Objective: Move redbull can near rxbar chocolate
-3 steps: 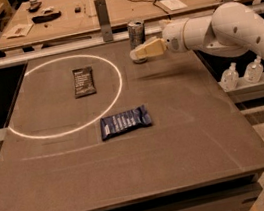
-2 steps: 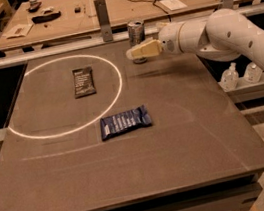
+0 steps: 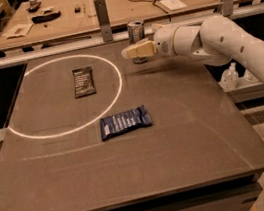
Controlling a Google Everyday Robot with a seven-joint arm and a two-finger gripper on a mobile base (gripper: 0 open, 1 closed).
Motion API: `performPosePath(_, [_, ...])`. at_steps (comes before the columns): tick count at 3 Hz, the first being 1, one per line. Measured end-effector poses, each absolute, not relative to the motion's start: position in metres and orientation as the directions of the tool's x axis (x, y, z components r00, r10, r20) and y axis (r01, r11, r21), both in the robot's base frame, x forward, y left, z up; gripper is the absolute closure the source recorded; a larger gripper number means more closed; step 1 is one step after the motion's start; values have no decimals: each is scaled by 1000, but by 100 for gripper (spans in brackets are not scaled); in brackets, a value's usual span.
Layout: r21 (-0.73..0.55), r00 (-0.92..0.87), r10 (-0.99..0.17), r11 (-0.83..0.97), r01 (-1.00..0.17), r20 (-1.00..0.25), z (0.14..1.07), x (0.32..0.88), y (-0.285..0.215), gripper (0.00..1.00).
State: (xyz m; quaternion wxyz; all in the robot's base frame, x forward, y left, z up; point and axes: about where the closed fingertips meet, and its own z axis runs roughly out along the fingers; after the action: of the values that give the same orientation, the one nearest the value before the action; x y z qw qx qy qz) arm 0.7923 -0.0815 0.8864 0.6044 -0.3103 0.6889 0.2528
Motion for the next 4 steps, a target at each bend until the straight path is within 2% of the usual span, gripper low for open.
performPosePath(1, [-36, -52, -111, 667, -744, -992, 889, 796, -73, 1])
performPosePath(2, [-42, -32, -101, 656, -754, -994, 891, 796, -66, 18])
performPosePath(4, [-63, 13, -85, 630, -774, -996, 900, 794, -62, 66])
